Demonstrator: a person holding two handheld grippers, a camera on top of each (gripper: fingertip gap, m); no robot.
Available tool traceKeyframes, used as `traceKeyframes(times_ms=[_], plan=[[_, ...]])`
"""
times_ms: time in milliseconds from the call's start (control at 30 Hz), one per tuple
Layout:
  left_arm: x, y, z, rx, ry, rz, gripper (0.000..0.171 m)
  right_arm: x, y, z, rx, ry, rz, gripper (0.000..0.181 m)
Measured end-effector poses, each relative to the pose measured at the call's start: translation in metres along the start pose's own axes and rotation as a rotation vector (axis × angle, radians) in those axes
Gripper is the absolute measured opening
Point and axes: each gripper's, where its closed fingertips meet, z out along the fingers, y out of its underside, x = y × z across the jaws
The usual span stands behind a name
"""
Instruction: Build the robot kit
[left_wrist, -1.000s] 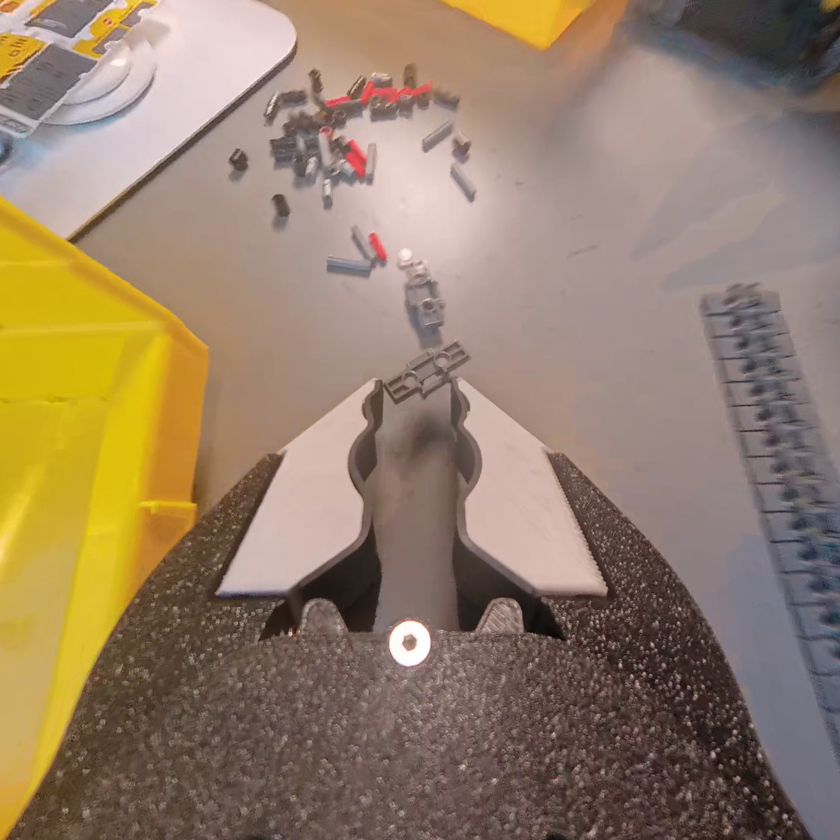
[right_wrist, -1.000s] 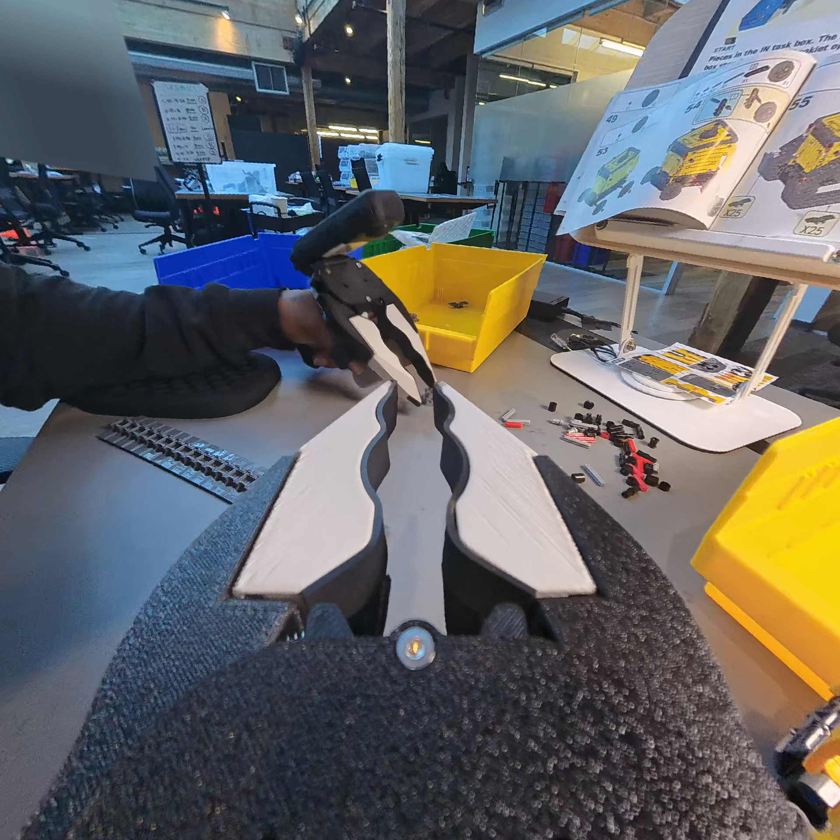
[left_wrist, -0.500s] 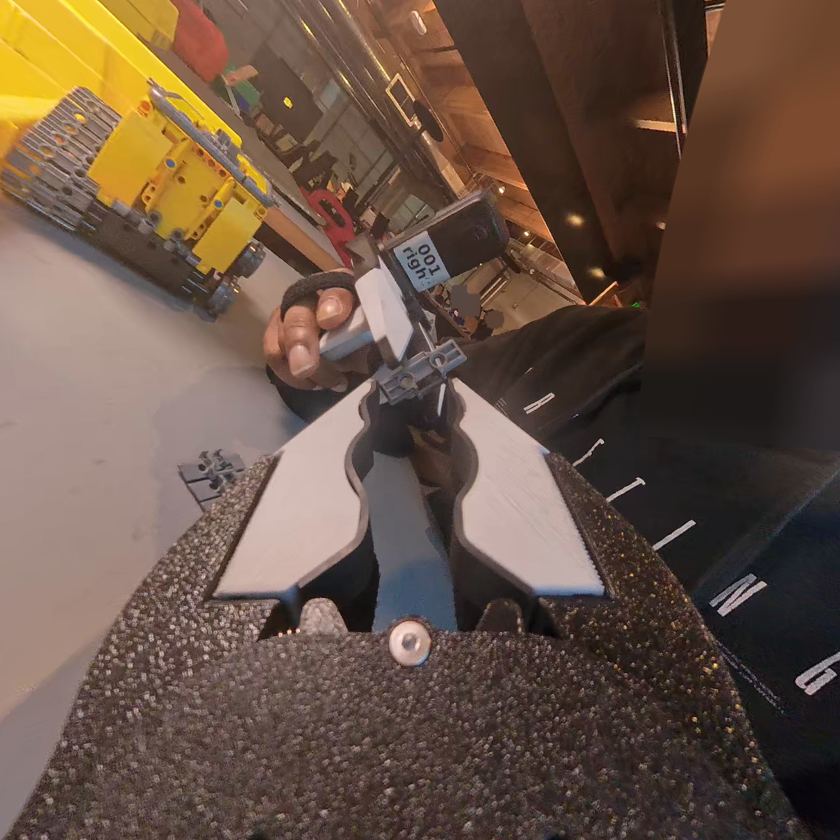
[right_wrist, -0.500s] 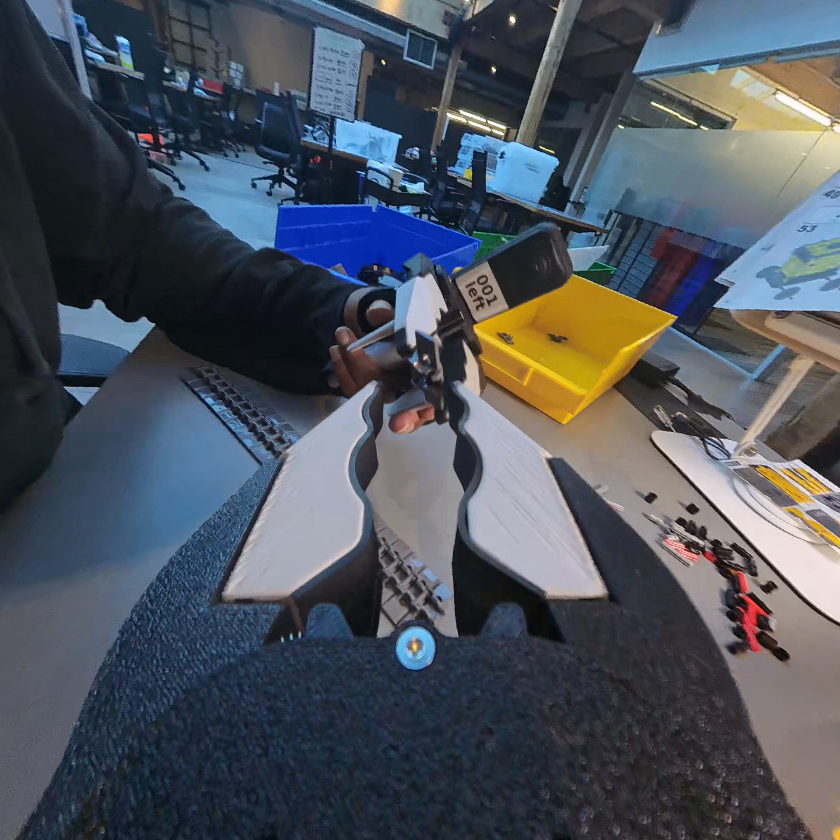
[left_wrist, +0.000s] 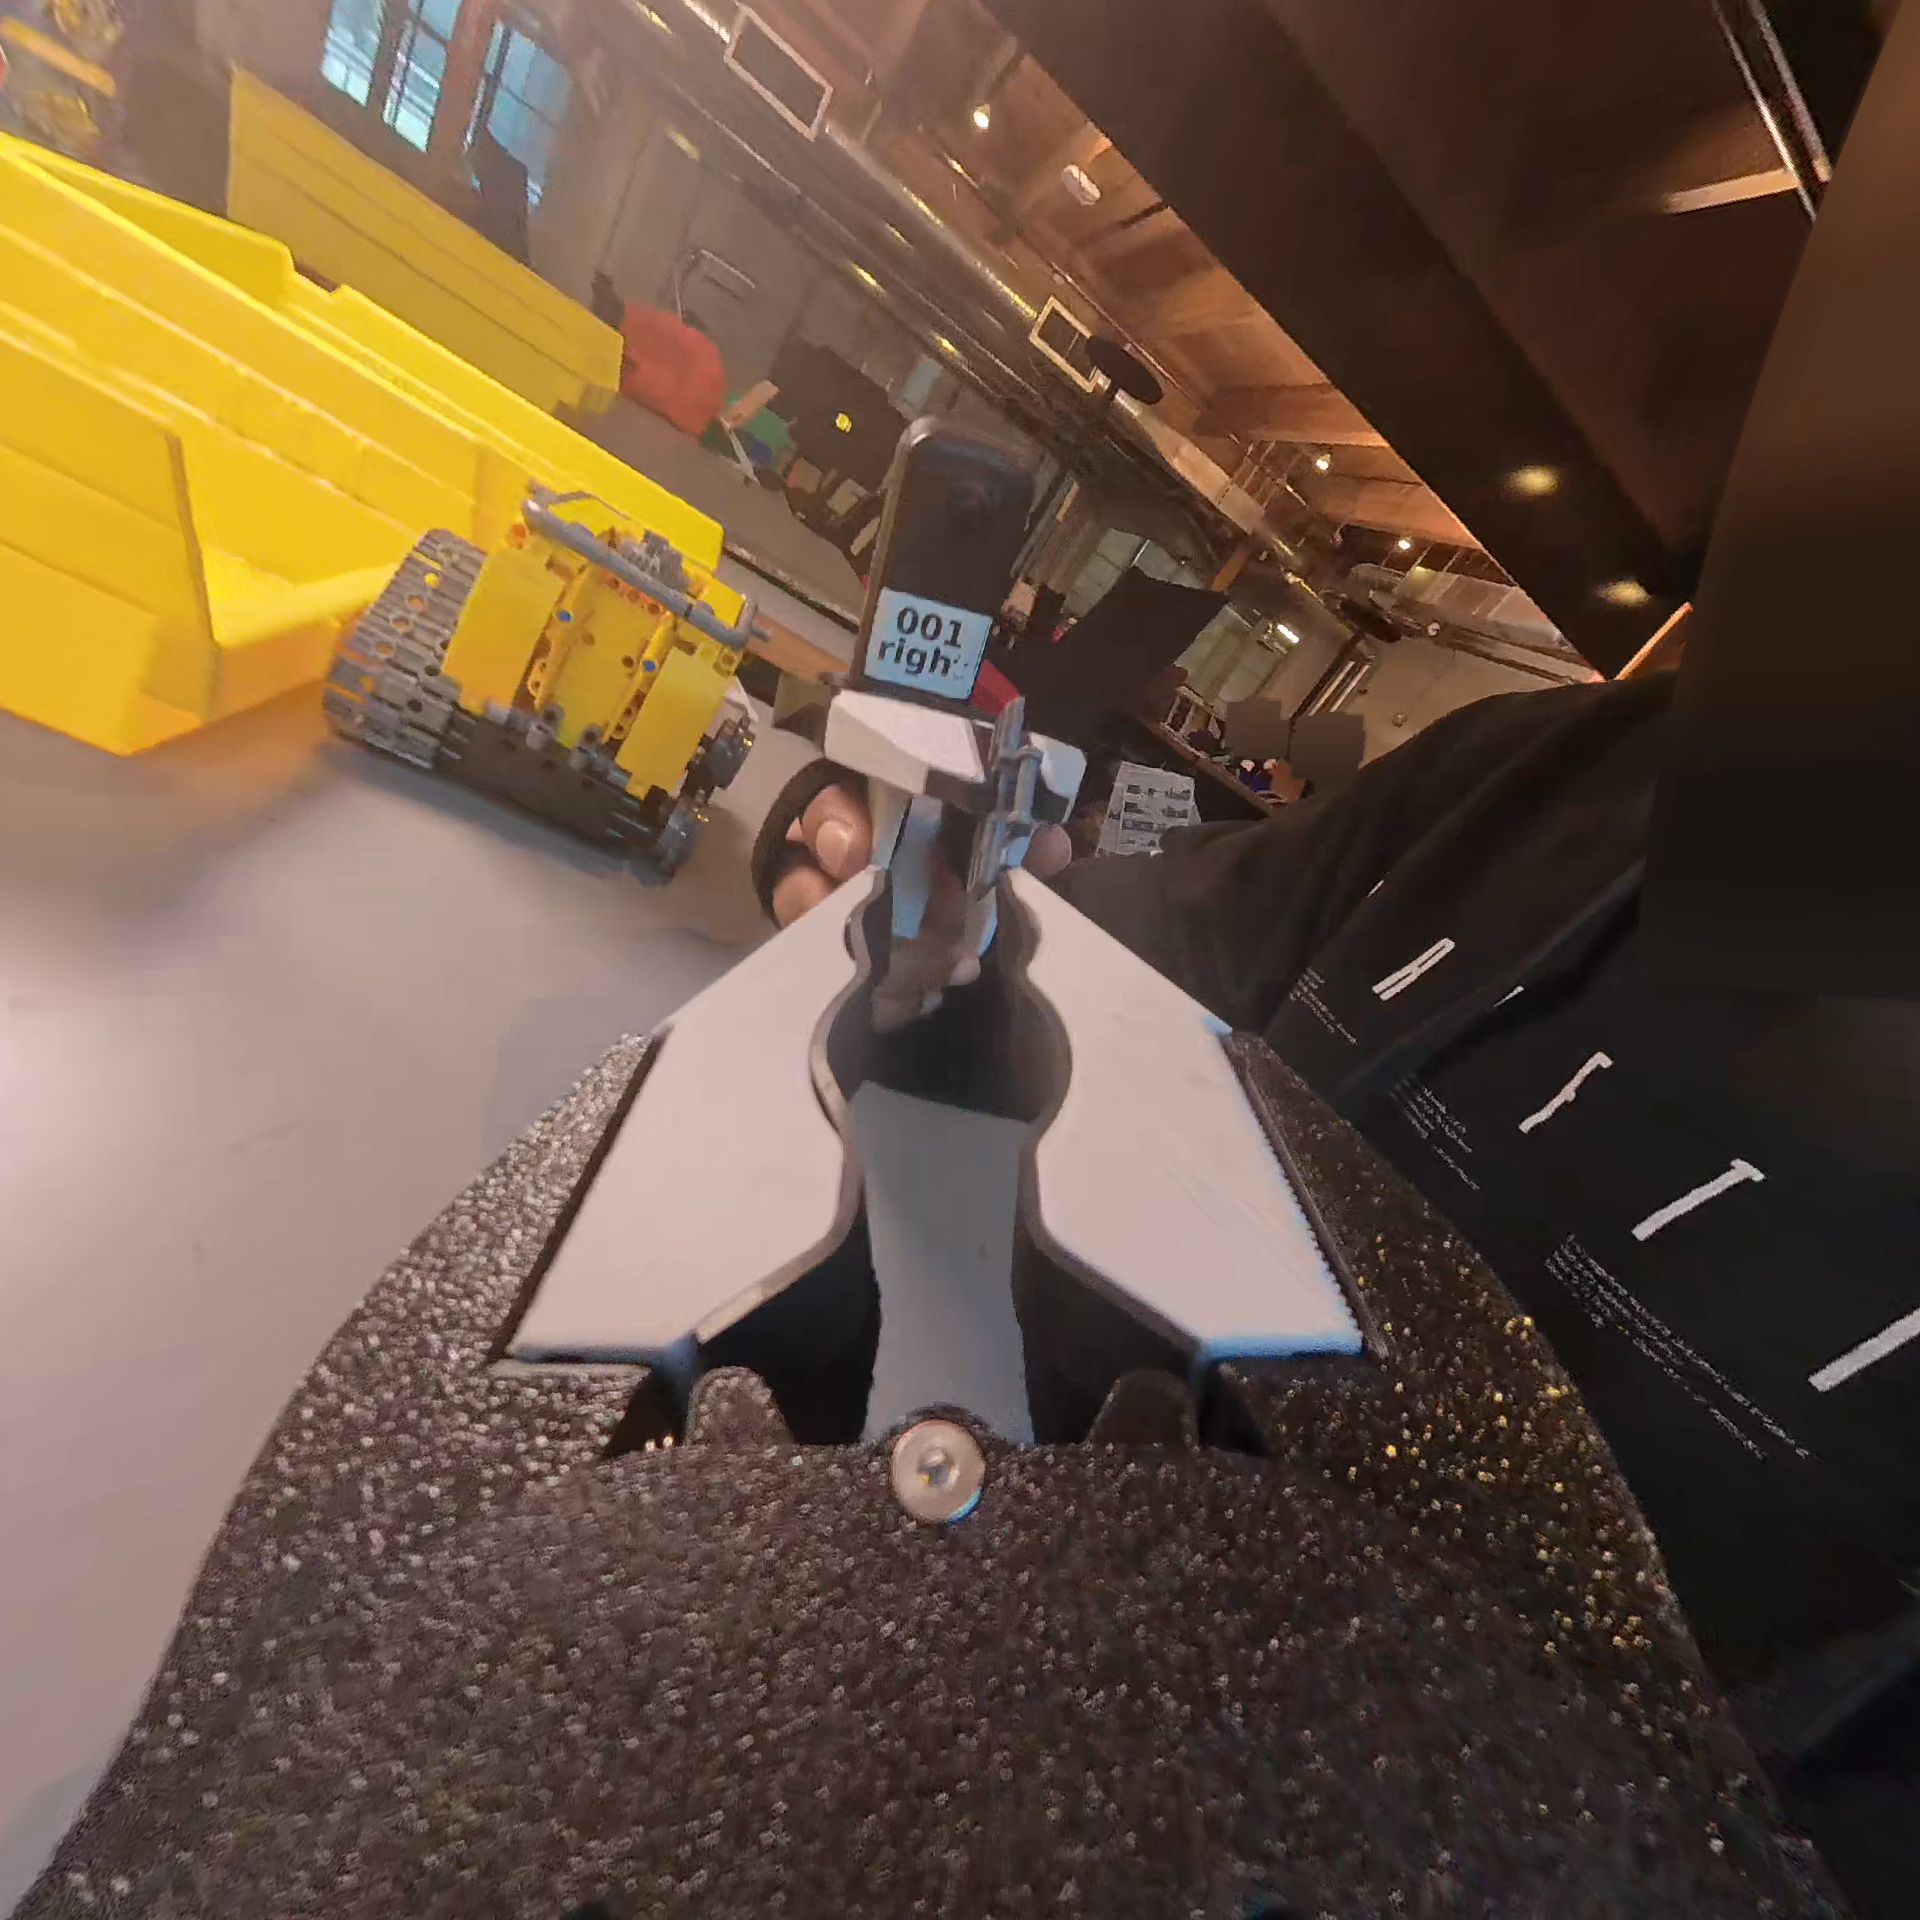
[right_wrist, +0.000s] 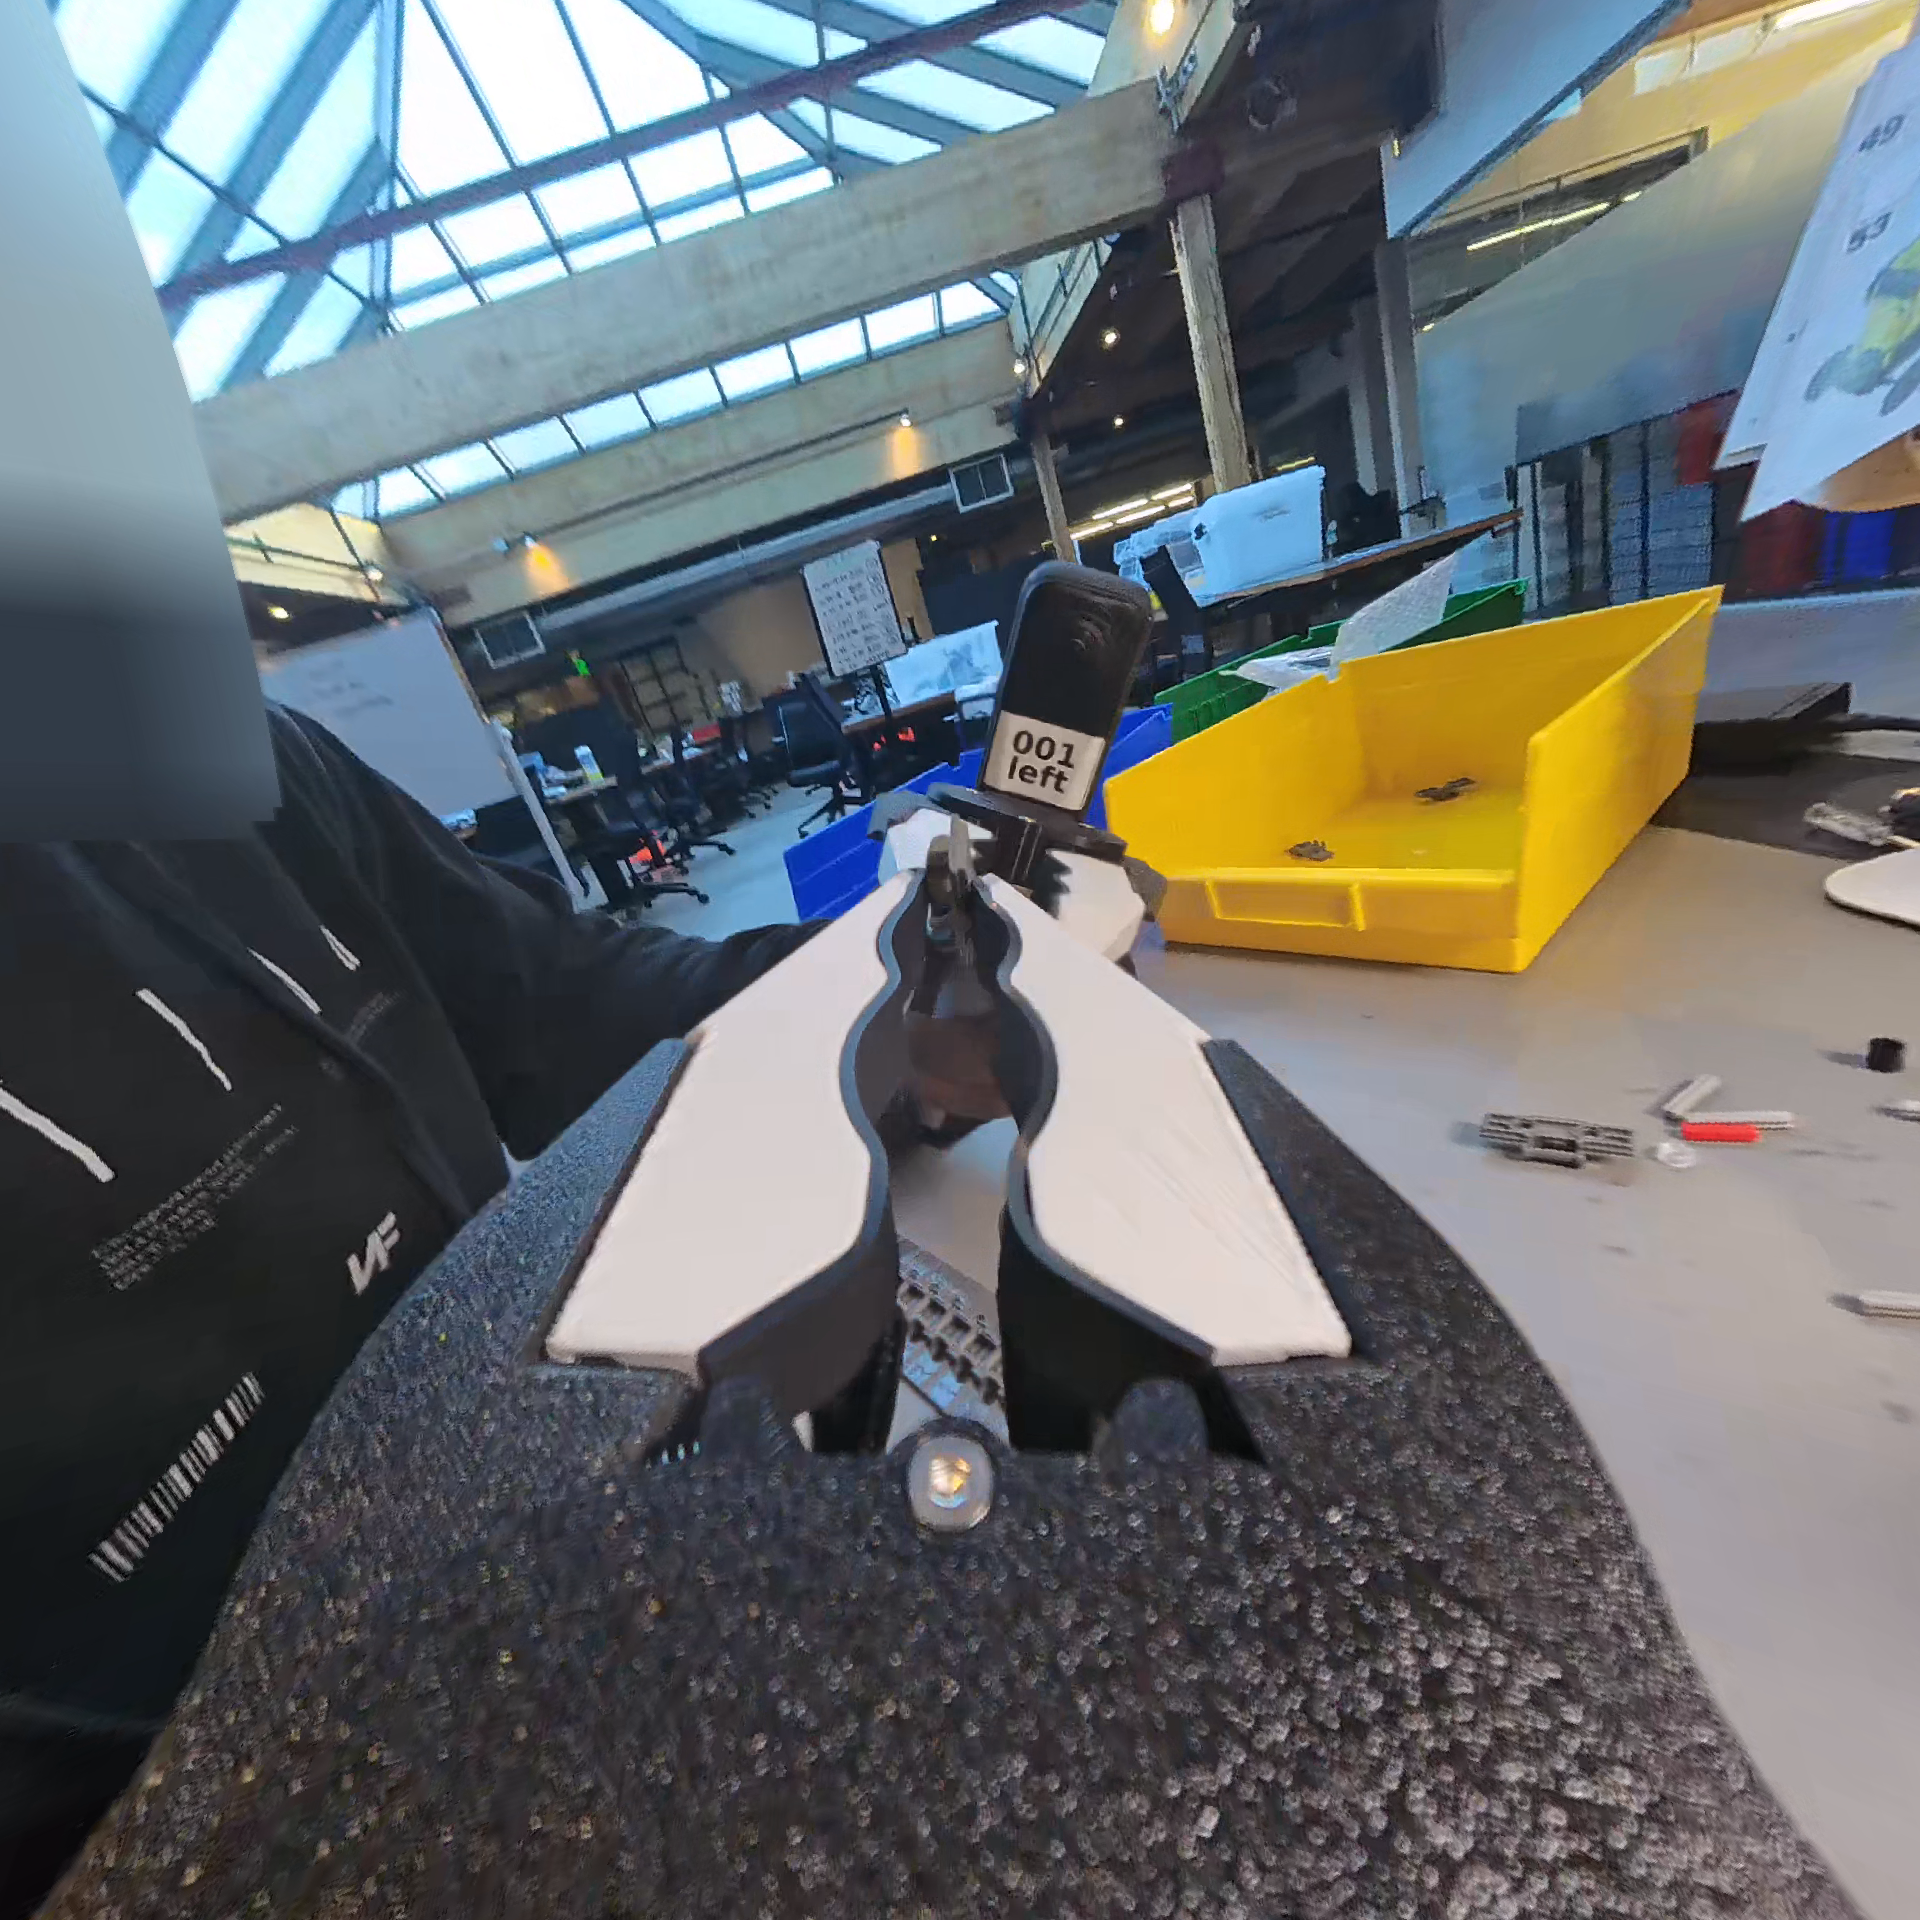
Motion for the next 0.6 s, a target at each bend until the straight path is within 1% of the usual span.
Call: traceKeyframes(times_ms=[100, 133, 367, 500, 600], plan=[[-0.001, -0.006, -0.001, 0.025, -0.033, 0.025, 0.004, 0.008, 0.003, -0.001, 0.005, 0.02, 0.046, 0.008], [-0.002, -0.006, -0.002, 0.024, -0.049, 0.034, 0.002, 0.01, 0.004, -0.001, -0.001, 0.026, 0.053, 0.008], [-0.005, -0.004, -0.007, 0.004, -0.088, 0.047, 0.001, 0.013, 0.01, -0.001, -0.027, 0.035, 0.069, 0.008], [-0.002, -0.013, -0.006, 0.099, -0.062, 0.0, 0.0, 0.012, 0.005, -0.002, 0.01, 0.023, 0.079, 0.01], [-0.002, -0.016, -0.004, 0.146, -0.056, -0.03, 0.0, 0.013, 0.001, -0.002, 0.036, 0.042, 0.065, 0.008]])
